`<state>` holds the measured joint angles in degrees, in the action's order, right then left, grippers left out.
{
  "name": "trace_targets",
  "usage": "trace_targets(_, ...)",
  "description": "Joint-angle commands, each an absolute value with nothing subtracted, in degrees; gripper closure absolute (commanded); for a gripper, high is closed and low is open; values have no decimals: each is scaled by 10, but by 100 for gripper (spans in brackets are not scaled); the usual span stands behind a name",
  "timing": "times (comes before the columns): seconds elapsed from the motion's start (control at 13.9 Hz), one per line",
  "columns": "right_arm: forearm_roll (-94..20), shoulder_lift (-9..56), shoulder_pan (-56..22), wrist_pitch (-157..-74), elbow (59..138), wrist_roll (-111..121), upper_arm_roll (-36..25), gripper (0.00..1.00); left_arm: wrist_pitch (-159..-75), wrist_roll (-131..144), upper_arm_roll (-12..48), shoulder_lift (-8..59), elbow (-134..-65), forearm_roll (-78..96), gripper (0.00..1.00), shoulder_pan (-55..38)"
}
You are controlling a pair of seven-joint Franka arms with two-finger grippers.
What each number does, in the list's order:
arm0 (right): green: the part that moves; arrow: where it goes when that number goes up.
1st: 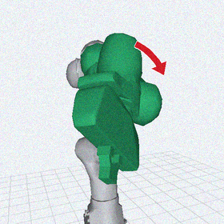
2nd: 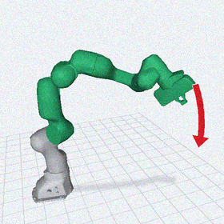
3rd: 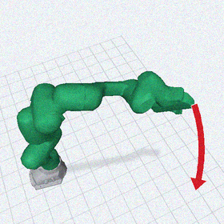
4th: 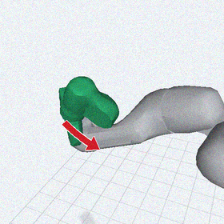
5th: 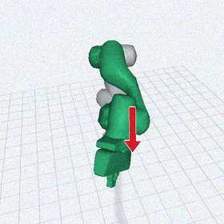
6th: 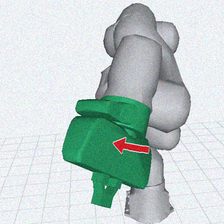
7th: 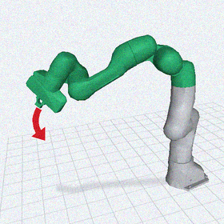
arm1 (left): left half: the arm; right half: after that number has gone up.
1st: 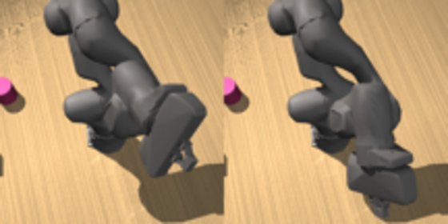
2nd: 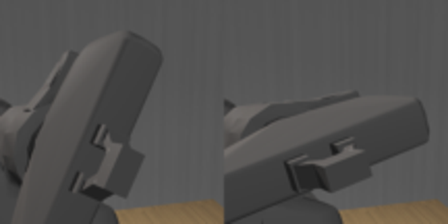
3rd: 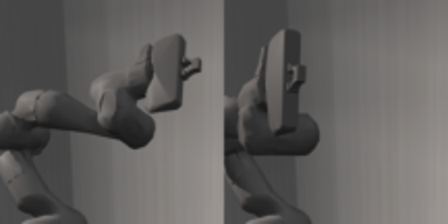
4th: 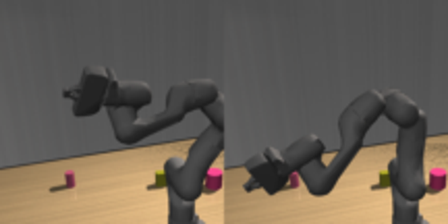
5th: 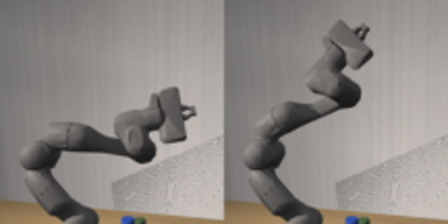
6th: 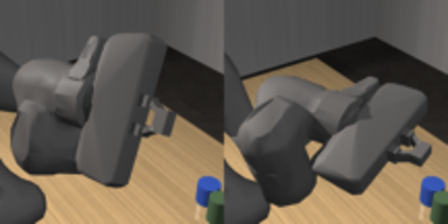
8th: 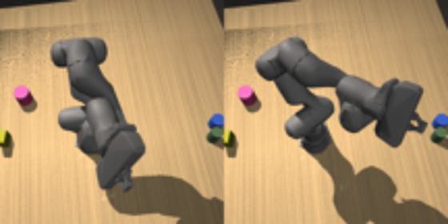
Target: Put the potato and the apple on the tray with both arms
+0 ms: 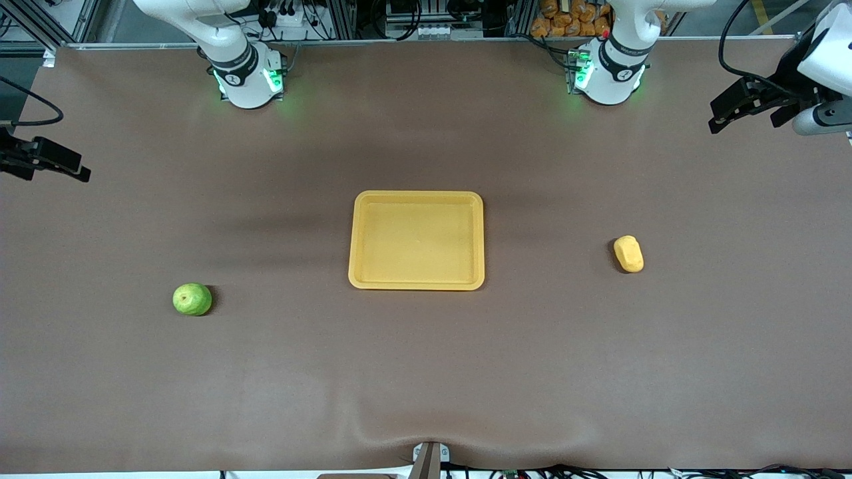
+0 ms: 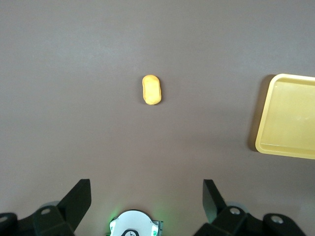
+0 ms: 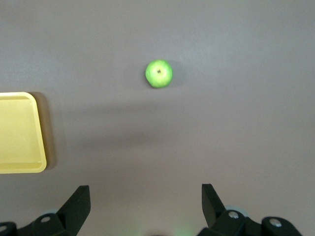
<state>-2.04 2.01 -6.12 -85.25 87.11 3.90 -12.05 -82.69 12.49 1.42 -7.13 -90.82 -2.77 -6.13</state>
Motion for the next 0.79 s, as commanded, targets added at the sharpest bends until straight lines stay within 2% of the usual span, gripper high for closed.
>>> trace_targets(0.0,-8,16,-66,-867,882,61,-121,0,-823,119,11,-66,-895,-23,0,-50)
trace_targets(0.72,-9,16,-66,-881,907,62,-122,0,-824,119,11,-52,-909,-23,0,-43)
